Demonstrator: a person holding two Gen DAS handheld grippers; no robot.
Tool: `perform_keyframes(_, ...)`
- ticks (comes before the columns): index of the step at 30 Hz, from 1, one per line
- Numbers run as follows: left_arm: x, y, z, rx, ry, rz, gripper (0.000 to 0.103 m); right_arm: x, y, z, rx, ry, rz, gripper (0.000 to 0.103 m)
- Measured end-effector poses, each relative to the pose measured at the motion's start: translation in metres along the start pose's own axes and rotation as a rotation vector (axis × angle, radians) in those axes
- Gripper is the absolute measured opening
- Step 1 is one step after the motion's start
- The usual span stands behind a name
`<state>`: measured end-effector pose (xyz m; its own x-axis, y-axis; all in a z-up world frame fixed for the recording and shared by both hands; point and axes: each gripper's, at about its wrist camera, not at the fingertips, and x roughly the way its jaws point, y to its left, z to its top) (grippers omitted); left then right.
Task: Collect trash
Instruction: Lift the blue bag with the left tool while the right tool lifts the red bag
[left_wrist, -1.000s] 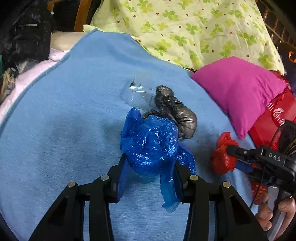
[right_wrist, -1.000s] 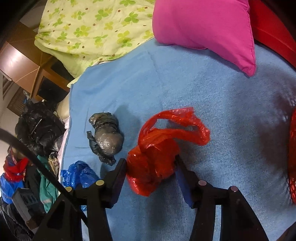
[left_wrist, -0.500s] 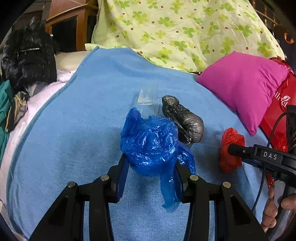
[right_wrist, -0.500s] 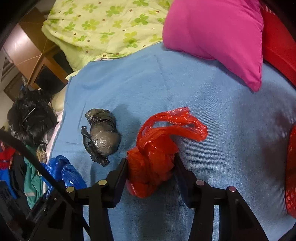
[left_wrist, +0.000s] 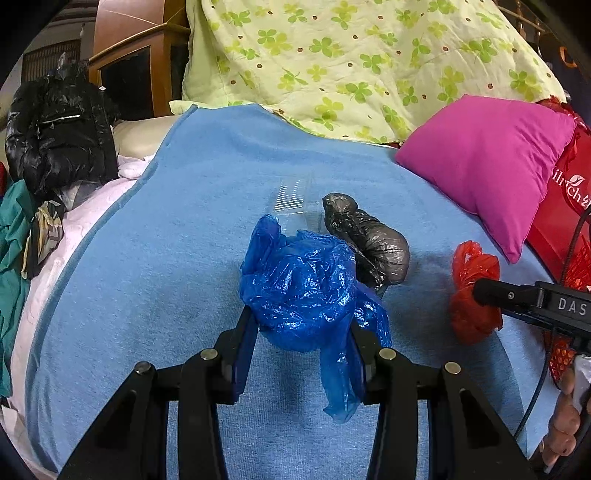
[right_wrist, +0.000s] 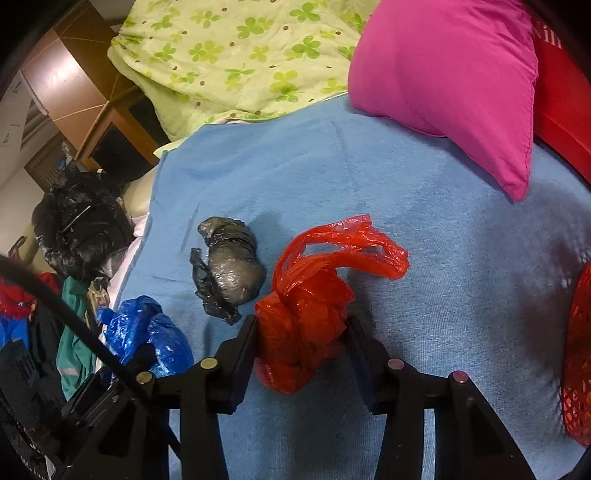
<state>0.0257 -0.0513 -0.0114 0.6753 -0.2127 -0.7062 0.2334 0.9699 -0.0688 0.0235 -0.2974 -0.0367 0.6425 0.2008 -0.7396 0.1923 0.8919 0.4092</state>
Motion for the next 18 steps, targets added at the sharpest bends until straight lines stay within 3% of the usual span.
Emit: perform_keyframes(18, -0.006, -0.004, 0.000, 0.036, -0.037, 0.059, 0.046, -0.009, 0.016, -0.004, -0.056, -0.028, 0.039, 0.050)
